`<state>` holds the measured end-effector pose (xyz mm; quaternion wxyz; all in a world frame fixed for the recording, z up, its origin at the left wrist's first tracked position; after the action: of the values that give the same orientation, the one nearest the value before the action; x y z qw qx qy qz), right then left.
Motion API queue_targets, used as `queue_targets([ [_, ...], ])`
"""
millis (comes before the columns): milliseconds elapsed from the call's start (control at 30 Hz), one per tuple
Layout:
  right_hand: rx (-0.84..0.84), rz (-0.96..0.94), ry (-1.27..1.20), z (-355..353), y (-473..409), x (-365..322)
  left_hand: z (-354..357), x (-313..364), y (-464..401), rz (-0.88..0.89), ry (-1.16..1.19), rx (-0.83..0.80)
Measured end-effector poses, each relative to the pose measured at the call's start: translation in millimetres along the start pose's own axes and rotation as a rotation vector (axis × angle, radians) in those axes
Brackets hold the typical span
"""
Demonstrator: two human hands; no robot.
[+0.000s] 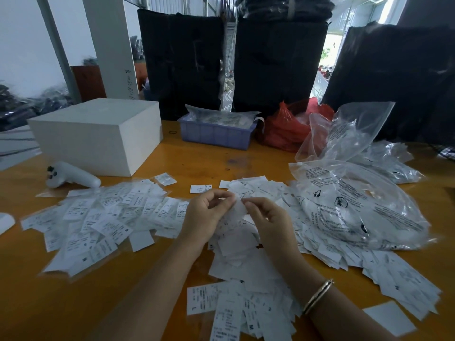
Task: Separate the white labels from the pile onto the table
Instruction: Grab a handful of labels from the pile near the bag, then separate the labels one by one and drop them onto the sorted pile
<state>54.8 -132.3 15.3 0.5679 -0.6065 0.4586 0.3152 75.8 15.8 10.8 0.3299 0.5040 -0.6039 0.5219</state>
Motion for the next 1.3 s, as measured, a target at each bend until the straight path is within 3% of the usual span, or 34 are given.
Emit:
queue_targets([
  [133, -0.145, 0.027, 0.037, 10.9, 2.9, -1.2, 0.5, 0.1, 0.1, 0.002, -0.025, -0.033],
  [200, -0.137, 0.03, 0.069, 5.0, -2.2, -3.4, -5.2, -3.3, -2.9, -0.024, -0.05, 0.013],
  [267, 0.018, 0.003, 0.106, -18.2, -14.9, -9.1, -17.7, -7.6, -6.4, -0.058, -0.11, 0.12],
  [400, 0.491, -0.104, 0.218, -100.8, -45.7, -12.7, -52.0, -9.4, -10.3, 0.013, -0.354, 0.374],
  [500, 0.546, 0.082, 0.547, -151.9, -68.3, 12.9, -71.3, -12.3, -11.2, 0.034, -0.482, 0.493],
  [600, 0.278, 0.495, 0.894, -176.8, -76.0, 53.5, -81.5, -21.7, -11.8, -0.042, -0.776, 0.547],
  [667, 0.165, 0.594, 1.02, -176.1, -73.3, 63.1, -82.8, -25.9, -12.2, -0.092, -0.983, 0.533],
  [733, 0.196, 0.524, 1.073, -171.9, -73.8, 59.1, -79.2, -23.3, -12.2, -0.085, -1.061, 0.516],
  [833, 0.275, 0.427, 1.046, -169.8, -72.7, 51.8, -66.1, -13.0, -11.3, 0.036, -1.051, 0.5],
  [1033, 0.504, 0.342, 0.675, -178.0, -60.6, 47.1, -42.1, -7.6, -9.0, 0.208, -0.966, 0.371],
  [1133, 0.507, 0.234, 0.716, -176.2, -58.3, 41.3, -33.0, -6.1, -8.4, 0.285, -0.938, 0.321],
  [1300, 0.542, 0.239, 0.767, -179.7, -55.4, 36.2, -24.0, -5.7, -7.0, 0.327, -0.901, 0.251],
])
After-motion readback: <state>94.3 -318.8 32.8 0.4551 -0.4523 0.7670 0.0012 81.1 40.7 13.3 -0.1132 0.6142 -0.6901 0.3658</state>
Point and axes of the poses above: each hand's wrist, its own y-axis away from the middle knuckle, its own z-axis out of the palm, x = y × z, the point moved 5 cm from there along -y, towards the middle knuckle, and after that the axes turned 5 degrees about -y, right-handed, at the moved point
